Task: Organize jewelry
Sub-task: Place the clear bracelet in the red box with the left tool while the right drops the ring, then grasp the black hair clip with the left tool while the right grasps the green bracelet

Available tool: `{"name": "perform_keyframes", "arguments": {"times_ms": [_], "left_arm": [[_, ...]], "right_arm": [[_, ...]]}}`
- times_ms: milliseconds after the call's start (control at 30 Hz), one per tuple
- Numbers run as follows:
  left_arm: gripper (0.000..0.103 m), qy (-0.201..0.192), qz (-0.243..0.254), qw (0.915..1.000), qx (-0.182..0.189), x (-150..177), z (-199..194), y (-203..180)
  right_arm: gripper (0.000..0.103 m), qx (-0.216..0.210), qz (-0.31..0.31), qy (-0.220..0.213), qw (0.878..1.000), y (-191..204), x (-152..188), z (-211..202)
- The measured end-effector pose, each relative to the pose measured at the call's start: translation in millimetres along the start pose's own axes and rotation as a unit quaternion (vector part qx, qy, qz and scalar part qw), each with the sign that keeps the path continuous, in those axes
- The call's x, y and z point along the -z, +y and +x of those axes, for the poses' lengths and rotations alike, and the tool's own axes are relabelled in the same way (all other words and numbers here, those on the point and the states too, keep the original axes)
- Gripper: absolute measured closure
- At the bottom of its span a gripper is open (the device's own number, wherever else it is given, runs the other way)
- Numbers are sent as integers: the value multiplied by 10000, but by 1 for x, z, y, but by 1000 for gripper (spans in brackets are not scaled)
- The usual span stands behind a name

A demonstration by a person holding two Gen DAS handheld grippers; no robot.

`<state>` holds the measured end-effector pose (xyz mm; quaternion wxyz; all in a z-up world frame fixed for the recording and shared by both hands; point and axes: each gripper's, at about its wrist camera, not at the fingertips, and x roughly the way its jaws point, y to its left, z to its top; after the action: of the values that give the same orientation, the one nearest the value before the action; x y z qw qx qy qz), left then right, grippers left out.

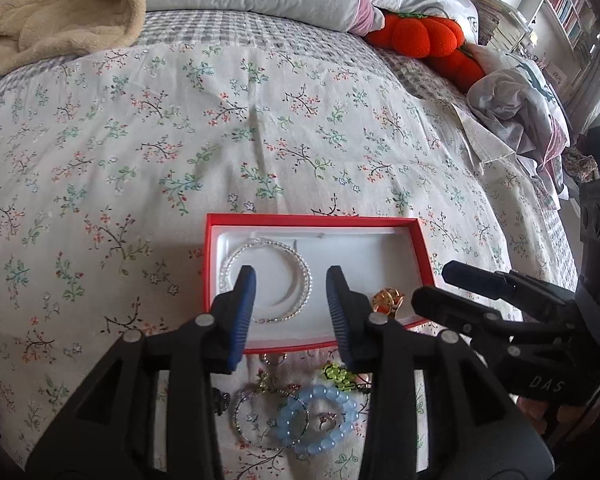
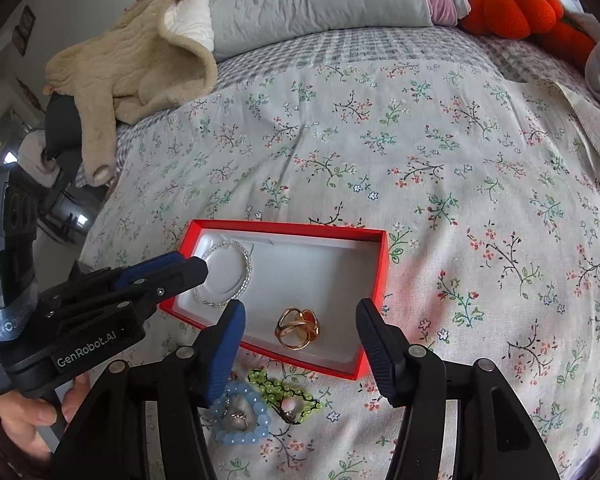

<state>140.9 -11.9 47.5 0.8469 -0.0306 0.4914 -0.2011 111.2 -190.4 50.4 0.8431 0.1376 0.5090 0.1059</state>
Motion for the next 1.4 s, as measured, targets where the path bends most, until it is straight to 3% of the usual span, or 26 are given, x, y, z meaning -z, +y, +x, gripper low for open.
{"name": "perform_keyframes", "arguments": {"times_ms": [33,233,567,800,1167,1200,1400], "left_arm": [[48,-38,-7,10000,-47,2,-5,2],[24,-85,169,9986,-503,25,-19,14],[23,688,85,9935,-906,63,4,45],[23,1148,-463,9909,-527,73,20,62],[70,1385,-740,9872,-264,74,39,62],[78,1396,-727,9872,-254,74,40,60],[81,1416,-708,9871,-230,72,43,52]], "right_arm": [[44,-6,31,-26,10000,0,1,-5],[36,203,166,-90,9996,-4,17,-29],[32,865,356,653,9935,-19,56,-3],[32,818,605,884,9909,-24,59,12],[33,781,736,1047,9887,-23,59,32],[33,772,772,1042,9885,-24,59,33],[61,551,975,1222,9862,-27,61,48]]}}
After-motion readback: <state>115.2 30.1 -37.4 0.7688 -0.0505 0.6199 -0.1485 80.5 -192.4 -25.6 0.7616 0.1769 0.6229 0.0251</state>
